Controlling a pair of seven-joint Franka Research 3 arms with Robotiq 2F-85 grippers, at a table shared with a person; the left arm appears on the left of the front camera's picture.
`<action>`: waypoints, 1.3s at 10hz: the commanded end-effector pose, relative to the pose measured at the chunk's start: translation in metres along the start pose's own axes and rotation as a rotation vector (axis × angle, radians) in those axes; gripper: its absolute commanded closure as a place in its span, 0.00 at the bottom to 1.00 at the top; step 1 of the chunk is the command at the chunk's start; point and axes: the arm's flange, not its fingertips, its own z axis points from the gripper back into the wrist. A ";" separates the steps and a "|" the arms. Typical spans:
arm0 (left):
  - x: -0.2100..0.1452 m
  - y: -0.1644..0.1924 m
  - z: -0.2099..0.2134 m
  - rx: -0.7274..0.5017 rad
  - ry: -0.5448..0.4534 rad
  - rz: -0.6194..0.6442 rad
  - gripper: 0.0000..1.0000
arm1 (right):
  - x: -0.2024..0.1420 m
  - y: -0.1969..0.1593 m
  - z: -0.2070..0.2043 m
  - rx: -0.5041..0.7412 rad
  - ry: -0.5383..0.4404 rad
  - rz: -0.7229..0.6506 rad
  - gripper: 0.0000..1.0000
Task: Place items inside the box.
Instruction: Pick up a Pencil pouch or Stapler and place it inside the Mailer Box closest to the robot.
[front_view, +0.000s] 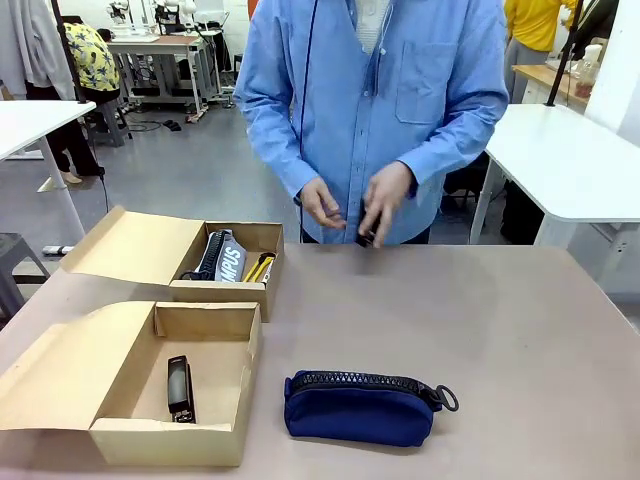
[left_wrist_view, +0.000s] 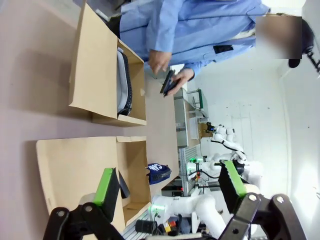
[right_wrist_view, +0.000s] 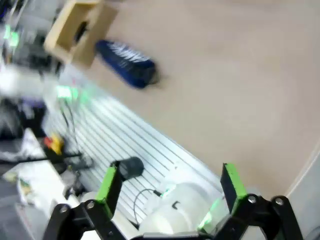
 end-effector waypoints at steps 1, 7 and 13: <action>-0.001 -0.002 0.000 -0.018 -0.003 -0.022 0.00 | 0.045 0.059 -0.169 0.094 0.073 0.440 0.00; -0.001 -0.002 0.000 -0.018 -0.003 -0.022 0.00 | 0.124 0.146 -0.365 0.036 0.307 0.964 0.00; -0.001 -0.002 0.000 -0.018 -0.003 -0.022 0.00 | 0.128 0.146 -0.361 0.089 0.250 0.936 0.00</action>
